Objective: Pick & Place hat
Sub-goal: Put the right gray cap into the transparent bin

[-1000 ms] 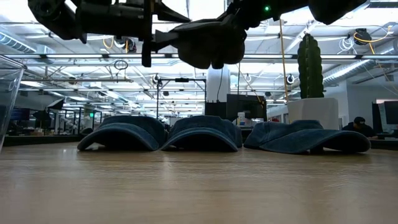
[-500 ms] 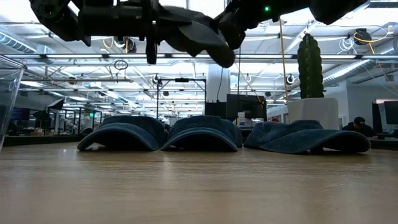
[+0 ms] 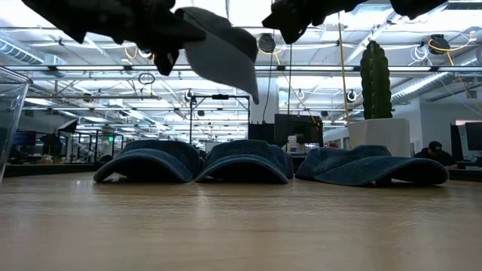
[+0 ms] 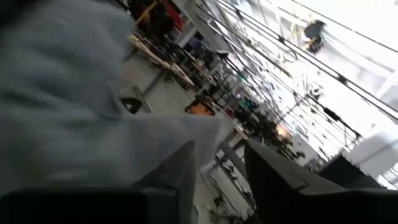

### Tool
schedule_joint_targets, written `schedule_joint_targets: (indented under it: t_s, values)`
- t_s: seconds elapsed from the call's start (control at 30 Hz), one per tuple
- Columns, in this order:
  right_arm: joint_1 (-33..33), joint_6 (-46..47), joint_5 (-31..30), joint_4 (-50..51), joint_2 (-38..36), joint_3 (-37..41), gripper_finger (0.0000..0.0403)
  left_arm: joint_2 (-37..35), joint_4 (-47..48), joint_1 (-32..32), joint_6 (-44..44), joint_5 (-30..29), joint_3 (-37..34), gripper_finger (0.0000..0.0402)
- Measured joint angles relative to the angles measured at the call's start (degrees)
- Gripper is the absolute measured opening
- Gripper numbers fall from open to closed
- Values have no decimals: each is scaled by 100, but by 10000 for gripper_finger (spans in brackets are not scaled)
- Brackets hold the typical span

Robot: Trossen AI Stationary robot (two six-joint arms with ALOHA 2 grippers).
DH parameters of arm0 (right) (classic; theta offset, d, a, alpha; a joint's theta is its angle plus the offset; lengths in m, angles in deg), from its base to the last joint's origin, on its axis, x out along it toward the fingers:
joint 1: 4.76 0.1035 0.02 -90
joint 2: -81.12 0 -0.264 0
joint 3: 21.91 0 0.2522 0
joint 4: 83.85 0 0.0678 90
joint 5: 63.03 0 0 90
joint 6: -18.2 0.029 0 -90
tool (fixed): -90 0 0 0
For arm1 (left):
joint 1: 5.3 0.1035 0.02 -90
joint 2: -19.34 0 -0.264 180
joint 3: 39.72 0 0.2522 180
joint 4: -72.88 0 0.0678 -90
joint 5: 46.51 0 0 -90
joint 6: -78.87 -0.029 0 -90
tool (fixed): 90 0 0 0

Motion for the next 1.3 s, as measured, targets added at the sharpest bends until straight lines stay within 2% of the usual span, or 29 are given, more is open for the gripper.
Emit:
schedule_joint_targets:
  t_s: [0.2,0.27,0.37,0.47,0.6,0.83,0.9,0.97,1.07,1.17,1.3]
  values:
    - [-7,540,-133,248,-160,-6,159,-43,213,-617,-1075,292,0,7]
    - [-7,792,-101,687,-300,-111,159,-41,204,-781,-1390,415,0,7]
    - [-7,1631,270,1994,-598,-382,156,-43,90,-948,-1695,662,0,7]
    - [-65,3029,1509,3737,-947,-721,156,-43,105,-1047,-1979,790,0,7]
    - [-410,4473,3904,5195,-1275,-1106,156,-43,212,-1052,-2102,736,0,7]
    - [-1050,5795,6717,5676,-1504,-1405,155,-43,213,-1055,-2325,840,2,7]
    - [-1177,6123,7364,5711,-1506,-1414,155,-43,220,-1056,-2367,857,2,7]
    - [-1233,6249,7666,5720,-1500,-1414,155,-43,226,-1056,-2374,869,2,7]
    - [-1233,6221,7795,5729,-1502,-1414,155,-43,305,-1056,-2376,886,6,8]
    - [-1235,5939,8088,5724,-1579,-1414,155,-43,416,-1074,-2491,1160,7,7]
    - [-1137,5463,8133,5746,-1789,-1432,155,-43,414,-1186,-2597,1168,7,7]
